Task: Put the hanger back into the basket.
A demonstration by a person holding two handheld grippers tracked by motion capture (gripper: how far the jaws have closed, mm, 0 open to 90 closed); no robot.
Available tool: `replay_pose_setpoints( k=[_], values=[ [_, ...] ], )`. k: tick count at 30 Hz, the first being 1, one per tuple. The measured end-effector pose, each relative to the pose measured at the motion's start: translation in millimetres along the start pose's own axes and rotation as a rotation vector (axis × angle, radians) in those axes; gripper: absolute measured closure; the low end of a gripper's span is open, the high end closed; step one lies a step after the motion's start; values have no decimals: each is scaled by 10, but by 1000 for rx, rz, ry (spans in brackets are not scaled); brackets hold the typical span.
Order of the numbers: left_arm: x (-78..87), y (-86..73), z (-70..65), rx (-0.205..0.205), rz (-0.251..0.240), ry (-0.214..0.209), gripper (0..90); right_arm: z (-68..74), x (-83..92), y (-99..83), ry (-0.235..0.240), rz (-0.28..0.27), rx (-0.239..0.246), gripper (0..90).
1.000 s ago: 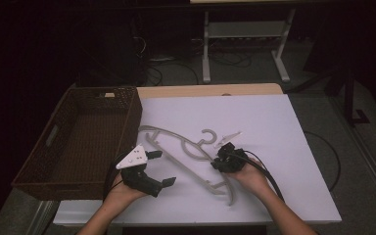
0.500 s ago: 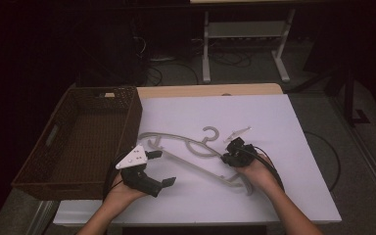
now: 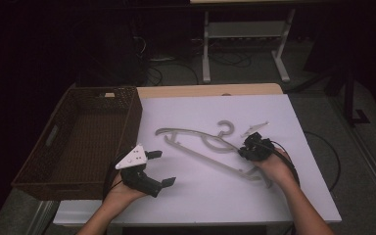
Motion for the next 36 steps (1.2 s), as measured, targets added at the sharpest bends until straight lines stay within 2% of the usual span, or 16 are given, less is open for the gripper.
replay_pose_setpoints(
  k=[3,11,14,18,22,27,29,32,36],
  values=[
    [-2,4,-2,5,-3,0,0,-155,72,-63,-18,-6,-8,808],
    [-8,-4,-3,-1,4,-3,0,-504,233,-220,-52,-33,-64,808],
    [-11,-5,-6,-1,5,-5,0,-570,247,-274,-50,-33,-80,806],
    [-13,-6,-6,-2,5,-5,0,-582,236,-283,-45,-36,-84,780],
    [-9,-3,-1,0,3,-3,0,-540,326,-186,-16,-95,-104,717],
    [-17,6,-4,6,0,-6,0,-314,363,31,83,-163,-95,711],
    [-18,1,-5,4,4,-5,0,-208,331,133,109,-170,-57,711],
    [-19,0,-3,3,5,-4,0,-31,254,321,172,-194,-24,711],
    [-20,1,1,5,1,-6,0,126,116,504,214,-184,20,712]
  ],
)
Point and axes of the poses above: each handheld gripper's, and its own axes: x roughly backward along the jaws, y roughly out of its top, z roughly to its left, the point moved 10 cm from there along -x, roughly forward along the jaws, and after that the axes turned 7 degrees about y, right-handed, at the moved point
